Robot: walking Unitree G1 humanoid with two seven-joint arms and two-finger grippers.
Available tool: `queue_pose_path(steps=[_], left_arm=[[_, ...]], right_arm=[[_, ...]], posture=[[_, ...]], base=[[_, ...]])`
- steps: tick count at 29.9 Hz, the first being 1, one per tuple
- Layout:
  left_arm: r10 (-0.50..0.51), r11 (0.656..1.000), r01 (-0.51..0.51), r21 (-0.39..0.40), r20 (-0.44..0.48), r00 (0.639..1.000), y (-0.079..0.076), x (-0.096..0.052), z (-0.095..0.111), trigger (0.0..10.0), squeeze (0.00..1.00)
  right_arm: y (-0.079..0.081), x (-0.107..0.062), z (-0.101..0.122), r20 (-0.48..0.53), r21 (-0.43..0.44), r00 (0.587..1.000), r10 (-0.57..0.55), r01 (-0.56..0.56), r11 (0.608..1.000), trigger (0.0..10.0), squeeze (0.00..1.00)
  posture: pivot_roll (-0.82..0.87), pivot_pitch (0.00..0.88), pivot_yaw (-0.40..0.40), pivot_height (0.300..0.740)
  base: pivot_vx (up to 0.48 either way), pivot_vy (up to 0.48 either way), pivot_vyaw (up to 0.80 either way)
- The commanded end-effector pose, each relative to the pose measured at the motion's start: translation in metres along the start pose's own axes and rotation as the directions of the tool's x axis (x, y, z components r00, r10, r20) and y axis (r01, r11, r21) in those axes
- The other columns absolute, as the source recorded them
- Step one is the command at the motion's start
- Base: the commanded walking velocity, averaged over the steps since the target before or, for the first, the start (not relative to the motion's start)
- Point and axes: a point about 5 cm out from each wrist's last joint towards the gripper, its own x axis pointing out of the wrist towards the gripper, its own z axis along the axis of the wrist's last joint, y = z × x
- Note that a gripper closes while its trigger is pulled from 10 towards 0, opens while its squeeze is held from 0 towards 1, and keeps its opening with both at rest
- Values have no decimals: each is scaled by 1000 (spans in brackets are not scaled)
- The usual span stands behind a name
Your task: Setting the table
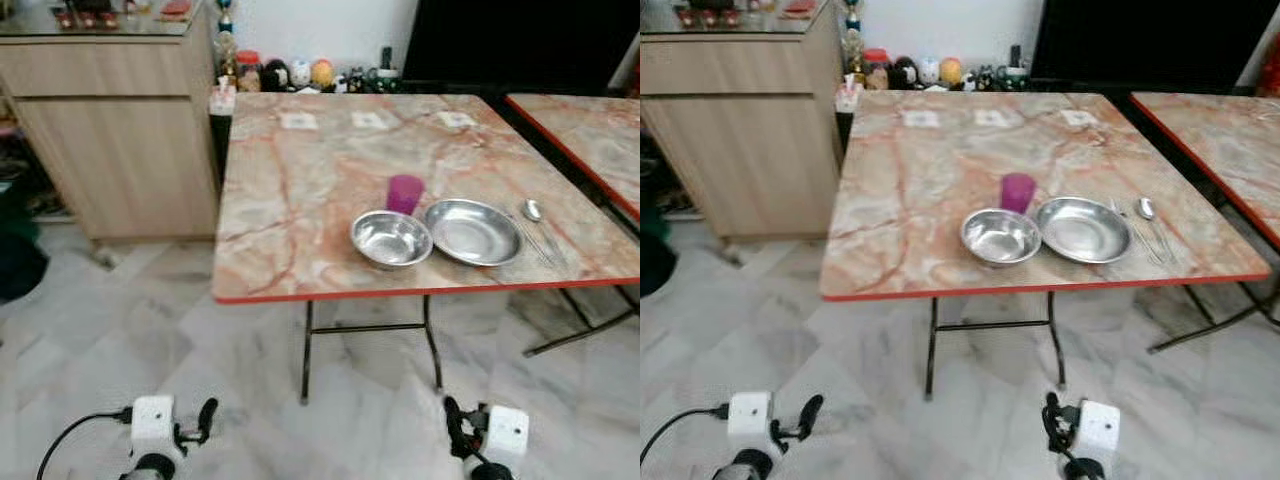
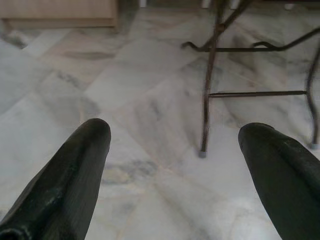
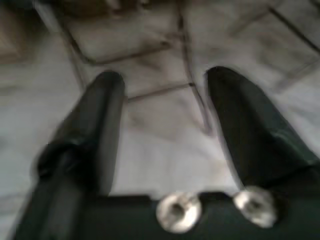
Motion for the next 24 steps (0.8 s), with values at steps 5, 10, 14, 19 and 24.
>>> queue_pose_path(steps=[5, 10, 14, 19, 24], left_arm=[[-30, 999, 30, 12, 11, 999, -4, 0, 1, 10000, 0], [-15, 1000, 15, -15, 39, 999, -4, -1, 5, 10000, 0], [2, 999, 2, -45, 81, 997, -5, 4, 15, 10000, 0], [-3, 999, 7, -36, 105, 994, -8, 15, 26, 10000, 0], [28, 999, -21, -47, 136, 990, -6, 18, 35, 10000, 0]], right_arm=[[6, 6, 29, 157, -50, 987, 36, -28, 998, 10000, 0], [-8, 7, 42, 227, -29, 969, -100, 109, 994, 10000, 0], [-8, -5, 38, 212, -31, 969, -131, 141, 990, 10000, 0], [-2, 2, 59, 263, -13, 959, -108, 115, 993, 10000, 0], [0, 15, 72, 299, -3, 948, -110, 116, 993, 10000, 0]], posture=[[62, 0, -109, 740], [59, 0, -100, 740], [41, 0, -85, 740], [33, 0, -79, 740], [55, 0, -82, 740]], base=[[0, 0, 0], [0, 0, 0], [0, 0, 0], [0, 0, 0], [0, -180, 0]])
